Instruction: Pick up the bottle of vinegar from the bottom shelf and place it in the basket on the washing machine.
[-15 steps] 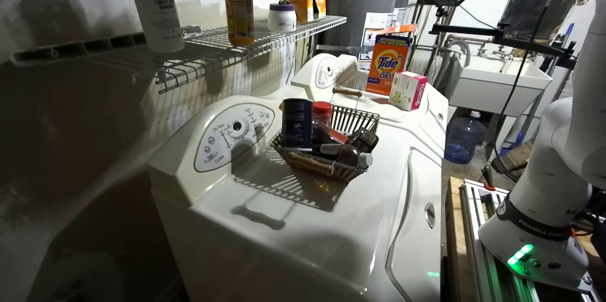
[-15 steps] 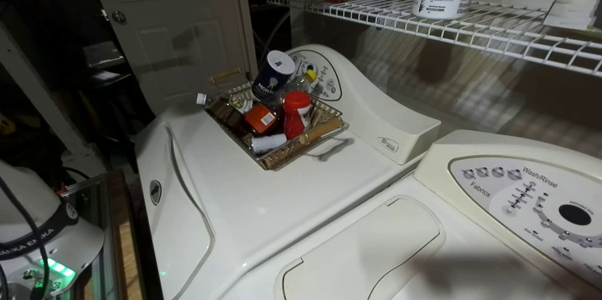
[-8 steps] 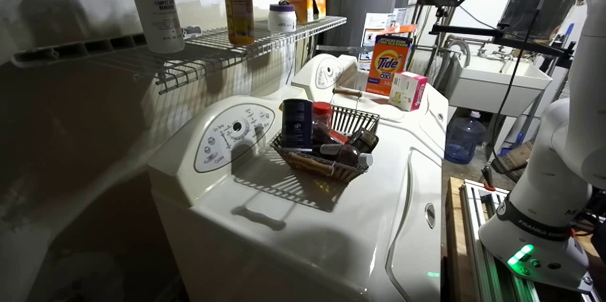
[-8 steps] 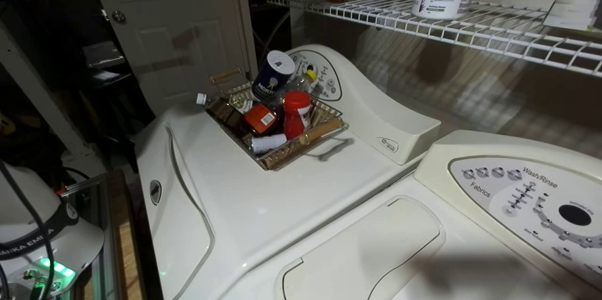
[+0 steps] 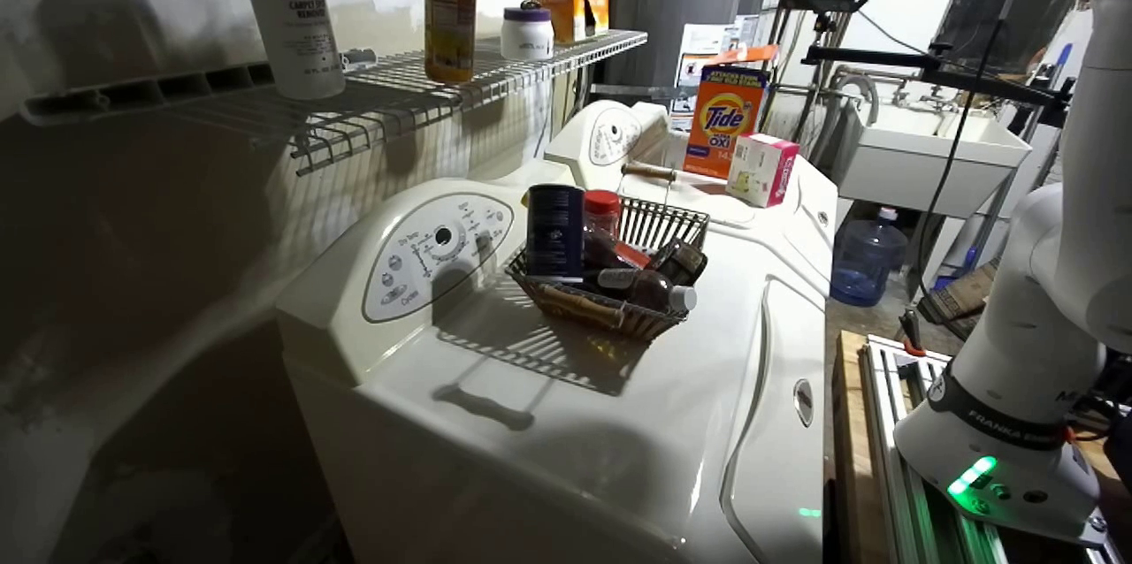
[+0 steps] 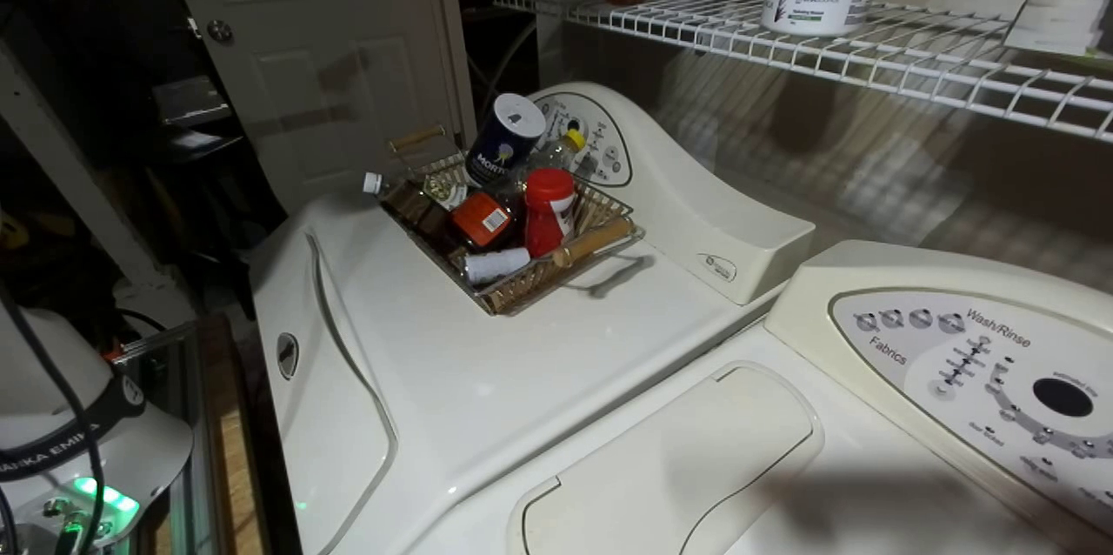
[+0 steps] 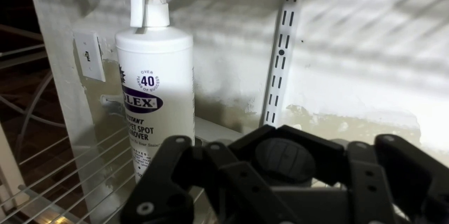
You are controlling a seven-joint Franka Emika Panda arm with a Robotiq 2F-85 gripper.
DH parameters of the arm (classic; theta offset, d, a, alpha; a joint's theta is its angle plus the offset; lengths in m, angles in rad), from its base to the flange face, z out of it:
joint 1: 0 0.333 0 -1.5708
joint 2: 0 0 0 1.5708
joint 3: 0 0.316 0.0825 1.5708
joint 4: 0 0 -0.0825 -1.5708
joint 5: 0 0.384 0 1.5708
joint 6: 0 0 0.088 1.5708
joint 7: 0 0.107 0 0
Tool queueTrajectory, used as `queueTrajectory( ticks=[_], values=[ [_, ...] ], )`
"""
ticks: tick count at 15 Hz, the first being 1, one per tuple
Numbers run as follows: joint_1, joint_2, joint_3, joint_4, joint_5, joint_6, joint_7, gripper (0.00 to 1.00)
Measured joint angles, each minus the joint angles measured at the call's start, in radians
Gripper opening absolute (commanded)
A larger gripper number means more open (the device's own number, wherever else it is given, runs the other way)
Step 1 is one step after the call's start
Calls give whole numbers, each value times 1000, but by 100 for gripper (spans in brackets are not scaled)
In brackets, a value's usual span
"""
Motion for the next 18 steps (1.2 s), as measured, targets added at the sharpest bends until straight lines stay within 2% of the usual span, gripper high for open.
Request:
queueTrajectory(
  ticks=[1,3,4,13,18],
  values=[
    [0,1,0,1,0,0,0,28],
    [0,1,0,2,0,0,0,29],
    [0,1,0,2,0,0,0,35],
    [0,2,1,5,0,-1,0,98],
    [-7,2,0,3,-3,-22,3,100]
  ],
)
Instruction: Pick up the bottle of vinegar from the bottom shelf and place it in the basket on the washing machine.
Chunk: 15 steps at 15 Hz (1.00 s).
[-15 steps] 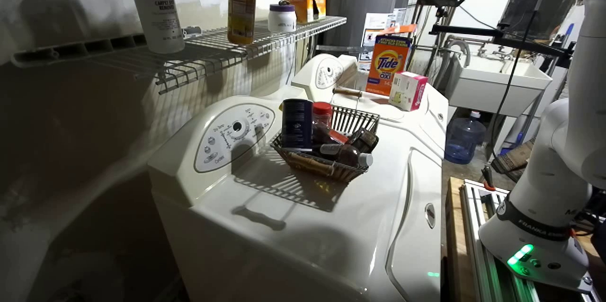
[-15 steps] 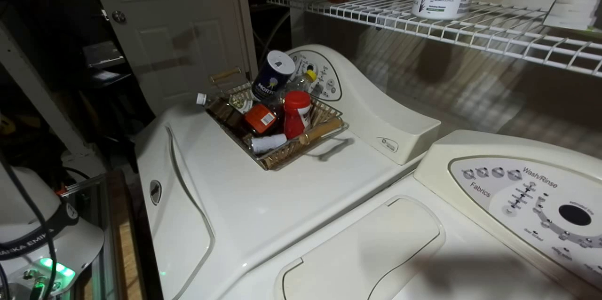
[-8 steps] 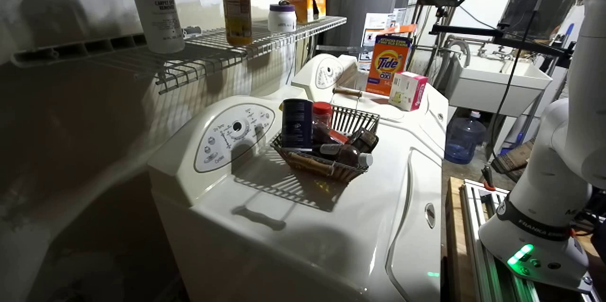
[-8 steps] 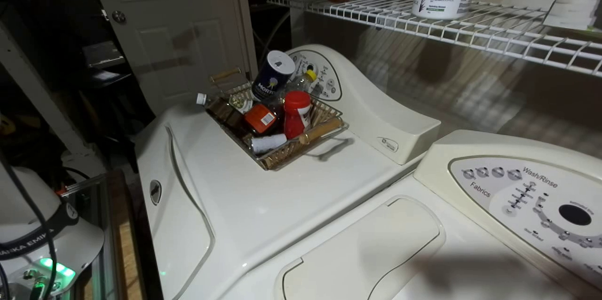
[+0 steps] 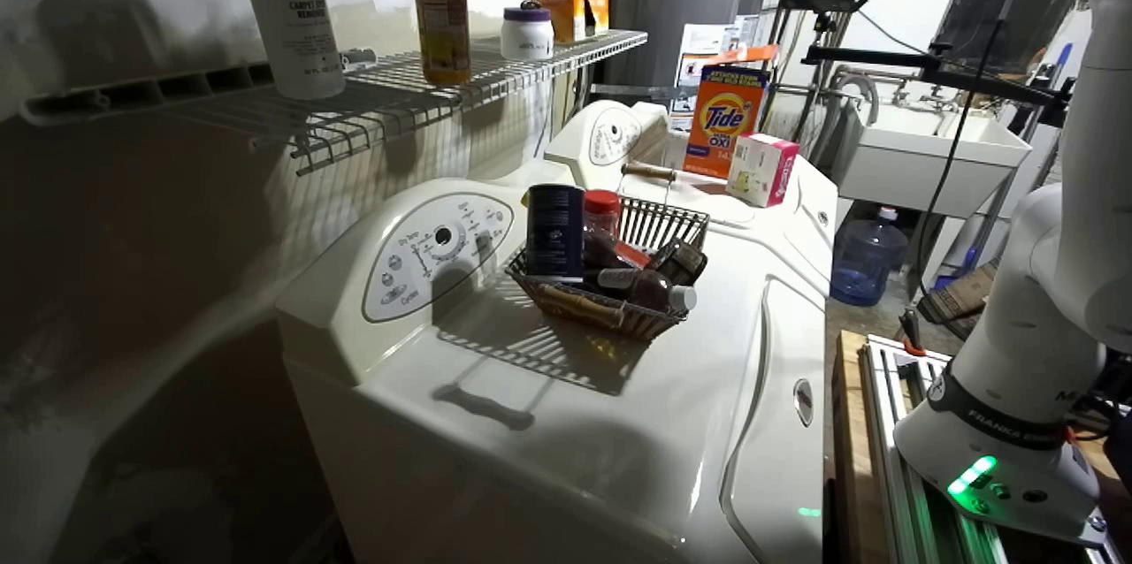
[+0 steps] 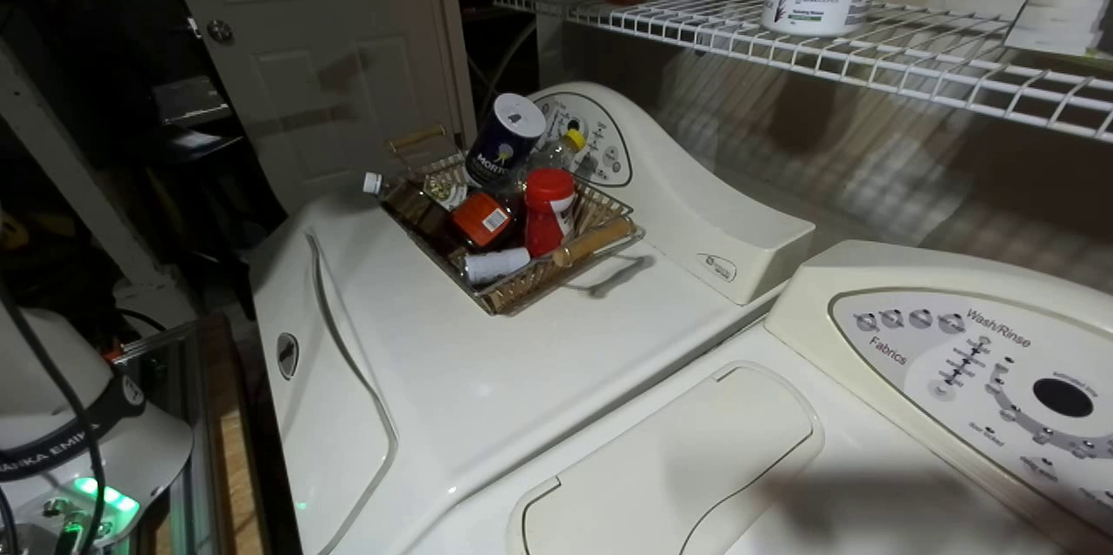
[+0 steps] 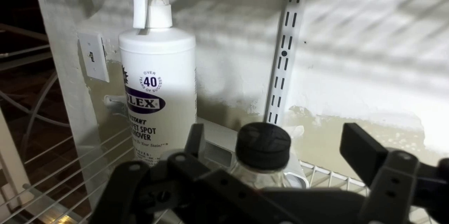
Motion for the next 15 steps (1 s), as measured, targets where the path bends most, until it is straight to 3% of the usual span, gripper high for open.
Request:
queueTrajectory(
  ticks=[11,12,13,15],
  values=[
    [-18,-3,-7,-20,-9,-86,3,95],
    [-19,-5,-8,-20,-9,-89,3,91],
    [-20,-6,-8,-20,-9,-92,3,74],
    [-21,-8,-9,-20,-9,-96,3,62]
  ],
)
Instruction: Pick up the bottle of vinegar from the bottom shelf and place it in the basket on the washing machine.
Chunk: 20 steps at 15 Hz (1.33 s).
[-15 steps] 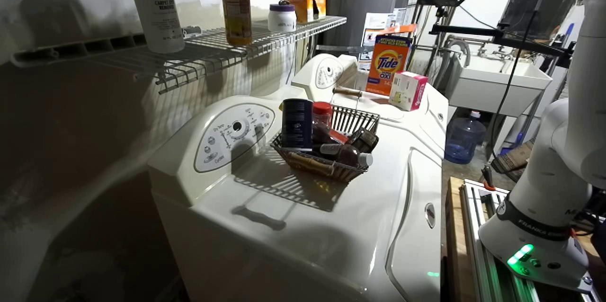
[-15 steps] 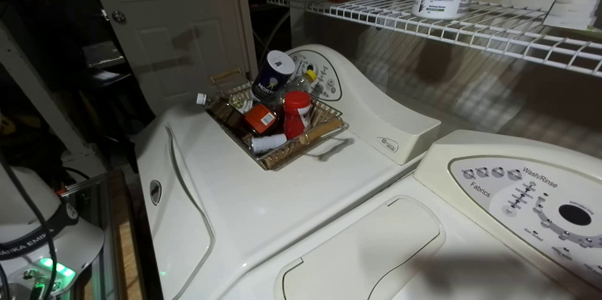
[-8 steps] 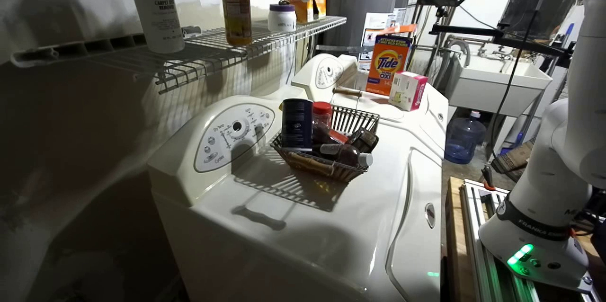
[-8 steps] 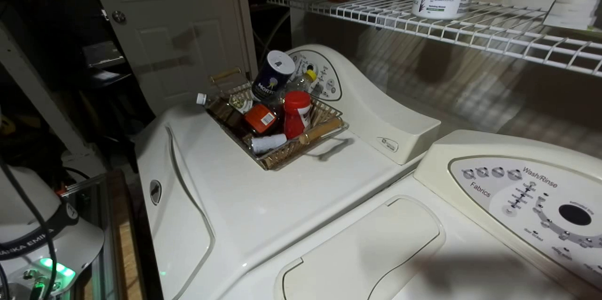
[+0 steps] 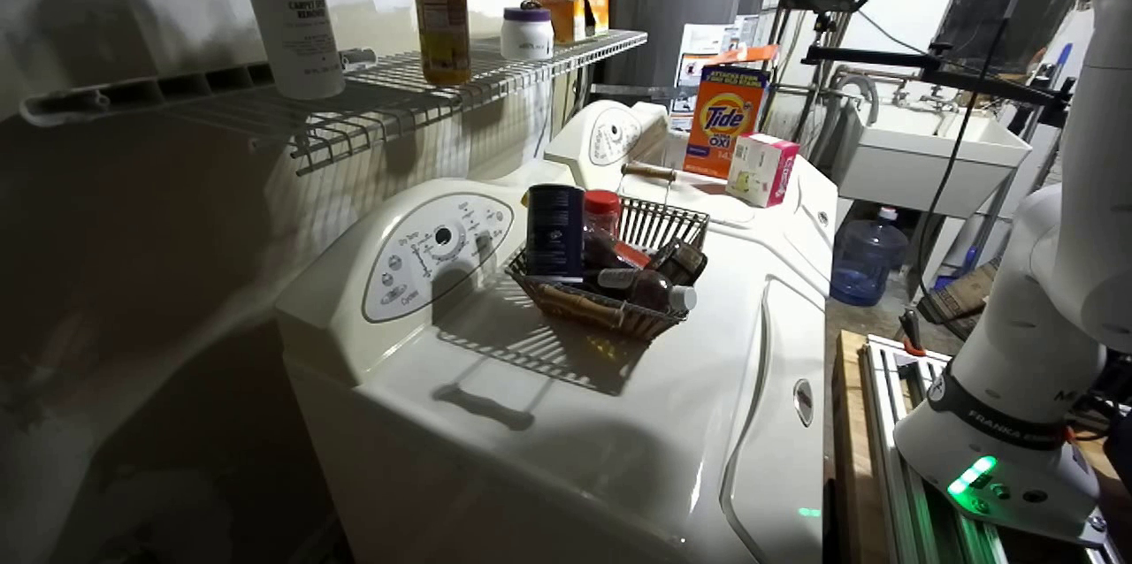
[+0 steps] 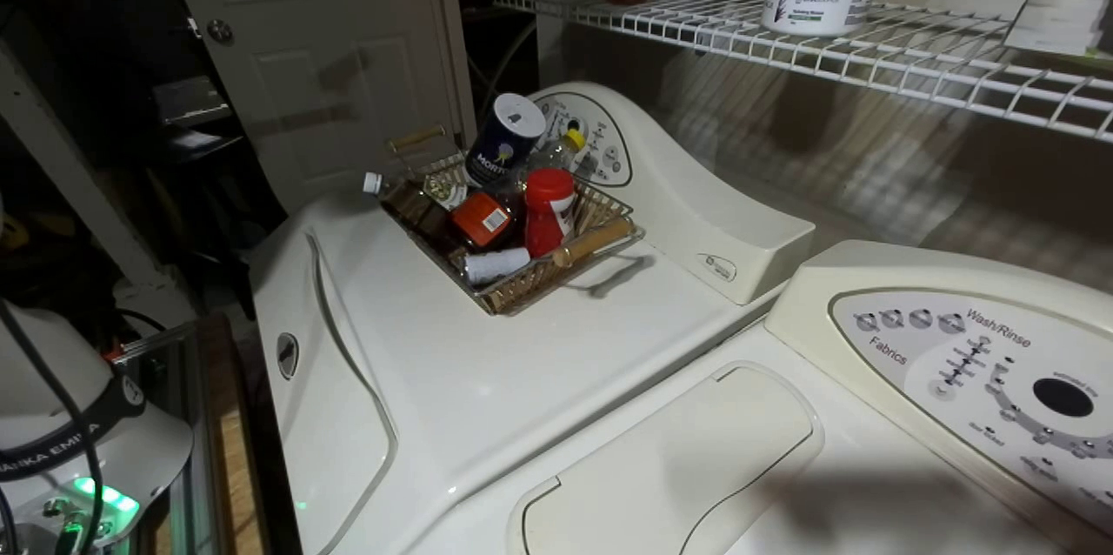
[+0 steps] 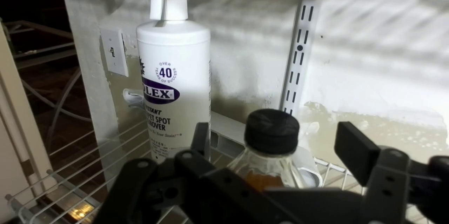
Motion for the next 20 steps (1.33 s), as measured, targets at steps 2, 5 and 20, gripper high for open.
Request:
queueTrajectory(
  ticks=[2,5,20],
  values=[
    [-2,-1,0,0,0,-1,0,46],
    [-4,-1,0,0,0,-1,0,26],
    [-1,-58,1,-60,-53,-38,17,10]
  ],
)
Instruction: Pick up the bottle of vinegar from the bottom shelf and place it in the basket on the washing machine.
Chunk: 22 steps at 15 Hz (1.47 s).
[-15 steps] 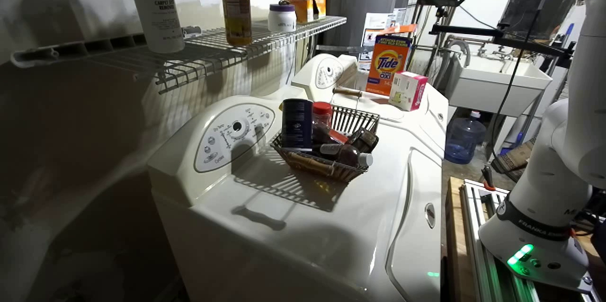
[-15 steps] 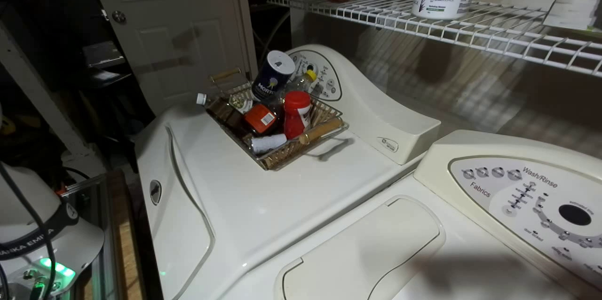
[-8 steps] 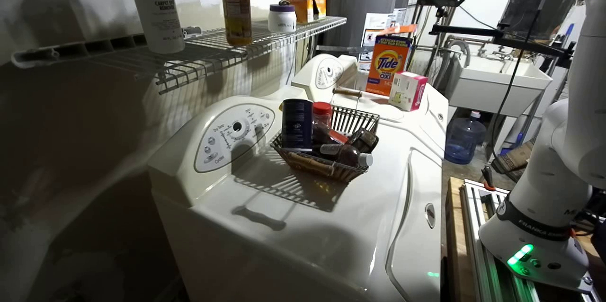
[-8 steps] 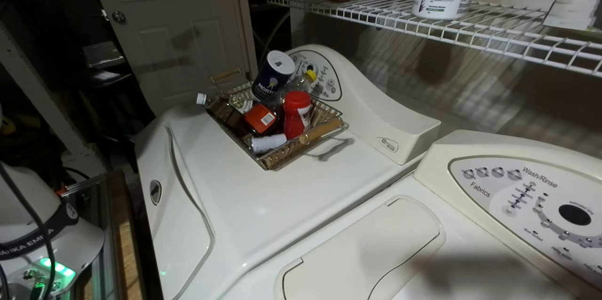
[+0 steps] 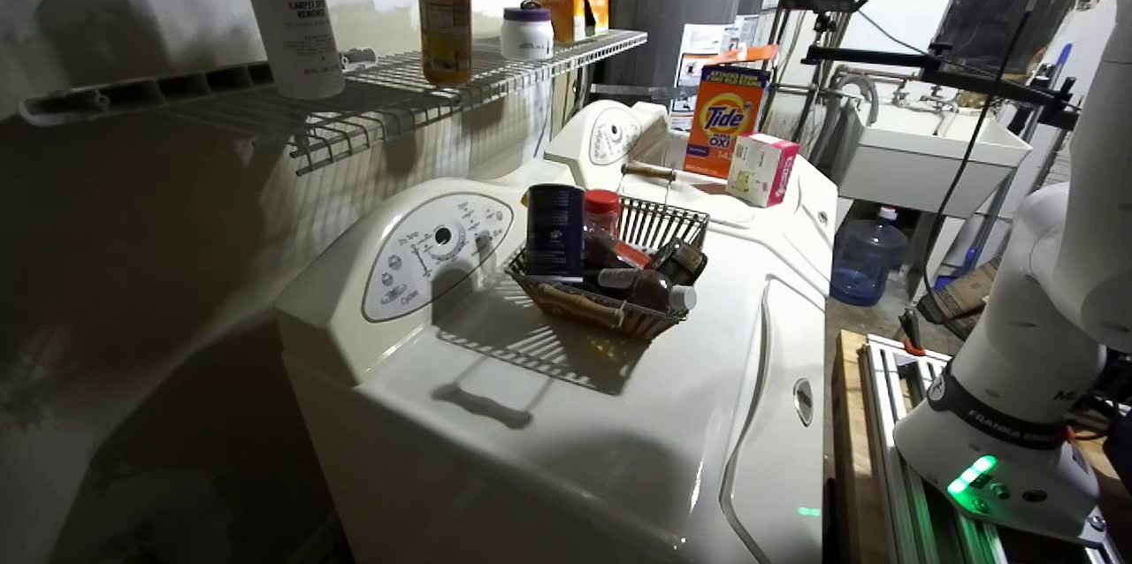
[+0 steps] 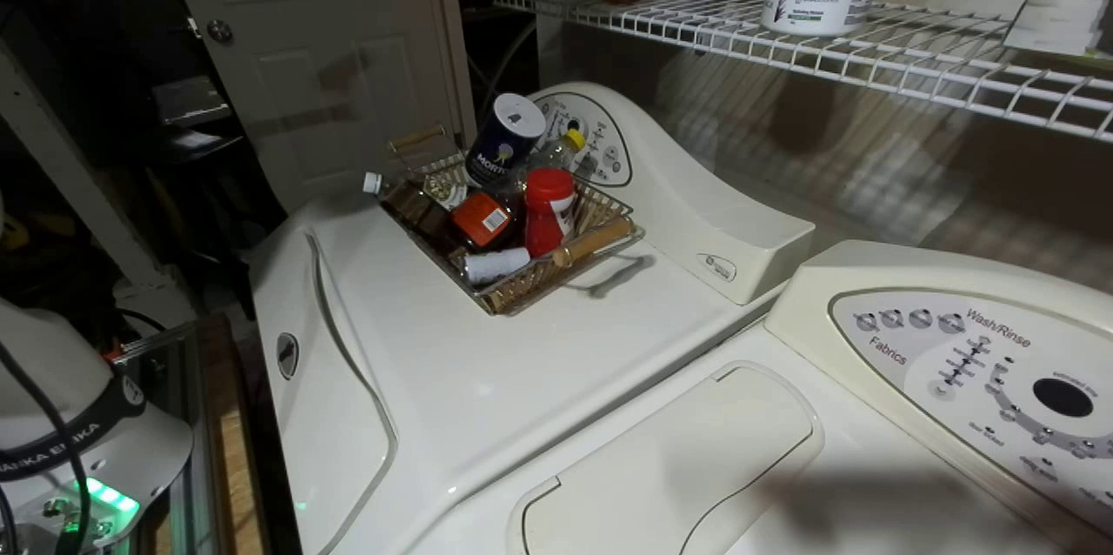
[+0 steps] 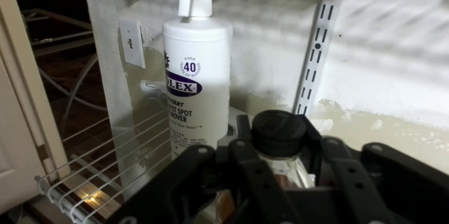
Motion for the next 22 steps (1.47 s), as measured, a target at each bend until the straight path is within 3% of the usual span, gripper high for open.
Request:
queueTrajectory(
  ticks=[7,16,22],
  values=[
    [-4,-121,-8,-149,24,-29,-59,10],
    [-6,-158,-22,-184,51,-28,-123,10],
    [-10,-238,-39,-285,18,-32,-100,10]
  ],
)
